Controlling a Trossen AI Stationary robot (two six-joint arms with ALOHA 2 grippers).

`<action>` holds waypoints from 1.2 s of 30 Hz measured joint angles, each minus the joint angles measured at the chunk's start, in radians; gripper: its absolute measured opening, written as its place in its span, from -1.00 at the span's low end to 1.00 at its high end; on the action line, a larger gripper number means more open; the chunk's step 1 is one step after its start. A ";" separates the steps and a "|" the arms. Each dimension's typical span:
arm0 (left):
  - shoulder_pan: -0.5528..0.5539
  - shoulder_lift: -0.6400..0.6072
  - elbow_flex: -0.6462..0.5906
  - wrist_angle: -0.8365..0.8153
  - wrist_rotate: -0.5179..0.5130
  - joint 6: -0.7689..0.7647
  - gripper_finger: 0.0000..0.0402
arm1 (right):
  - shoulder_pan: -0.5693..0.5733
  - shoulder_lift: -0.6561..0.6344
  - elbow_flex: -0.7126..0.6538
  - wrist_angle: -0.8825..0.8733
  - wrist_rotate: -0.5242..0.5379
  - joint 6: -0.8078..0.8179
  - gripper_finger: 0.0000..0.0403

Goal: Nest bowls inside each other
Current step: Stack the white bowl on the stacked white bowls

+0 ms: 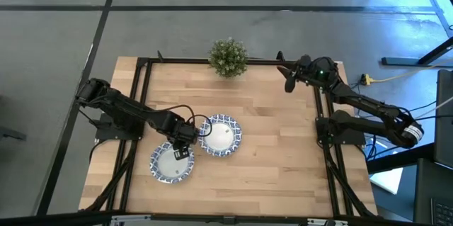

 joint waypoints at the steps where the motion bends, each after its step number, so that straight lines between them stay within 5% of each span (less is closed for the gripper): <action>1: 0.000 0.000 0.000 0.000 0.000 0.000 -0.58 | -0.007 0.000 0.000 0.000 0.000 -0.001 -0.35; 15: 0.000 0.000 0.000 0.001 0.000 -0.009 -0.58 | -0.102 0.000 0.038 0.020 0.061 -0.181 -0.35; 36: 0.000 0.000 0.000 0.047 -0.036 -0.016 -0.58 | -0.110 0.000 0.048 0.017 0.113 -0.155 -0.35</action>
